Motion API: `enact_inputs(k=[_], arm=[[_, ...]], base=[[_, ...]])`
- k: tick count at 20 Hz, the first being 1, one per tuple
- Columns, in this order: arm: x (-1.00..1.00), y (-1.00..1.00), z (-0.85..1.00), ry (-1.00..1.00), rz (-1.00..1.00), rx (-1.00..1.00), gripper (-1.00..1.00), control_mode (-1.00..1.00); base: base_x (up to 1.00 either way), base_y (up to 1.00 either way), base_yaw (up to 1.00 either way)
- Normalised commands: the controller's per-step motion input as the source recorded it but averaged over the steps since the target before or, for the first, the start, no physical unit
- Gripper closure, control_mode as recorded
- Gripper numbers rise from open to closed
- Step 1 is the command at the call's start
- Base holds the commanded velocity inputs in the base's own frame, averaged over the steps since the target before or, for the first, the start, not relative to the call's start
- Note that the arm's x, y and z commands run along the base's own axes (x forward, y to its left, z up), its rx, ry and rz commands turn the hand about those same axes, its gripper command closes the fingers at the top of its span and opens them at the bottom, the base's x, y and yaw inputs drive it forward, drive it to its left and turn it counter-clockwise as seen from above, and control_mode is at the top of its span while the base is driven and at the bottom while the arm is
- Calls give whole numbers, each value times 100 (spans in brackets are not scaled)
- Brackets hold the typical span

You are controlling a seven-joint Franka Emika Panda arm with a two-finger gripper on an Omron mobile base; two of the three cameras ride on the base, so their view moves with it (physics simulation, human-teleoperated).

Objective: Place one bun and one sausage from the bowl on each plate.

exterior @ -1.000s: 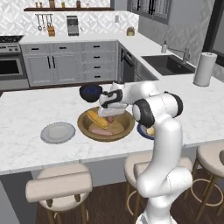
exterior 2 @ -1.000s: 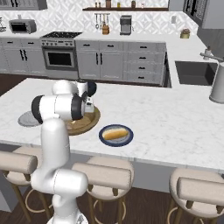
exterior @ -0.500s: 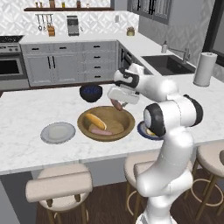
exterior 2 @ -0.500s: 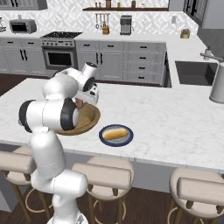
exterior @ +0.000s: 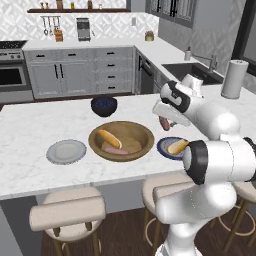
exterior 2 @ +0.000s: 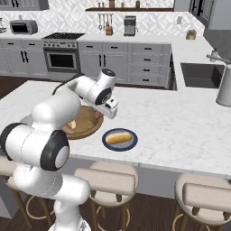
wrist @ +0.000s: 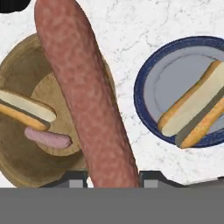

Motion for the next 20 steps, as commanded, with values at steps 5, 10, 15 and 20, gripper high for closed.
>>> enact_inputs(k=[5,10,15,20], arm=[[-77,-100,0,10,-27,-11,100,-100],[-30,-81,-8,17,-31,-7,100,-100],[17,-17,-49,15,-22,-2,100,-100],[5,-38,-68,8,-18,-1,100,-100]], base=[[0,0,0],[0,0,0],[0,0,0],[0,0,0]])
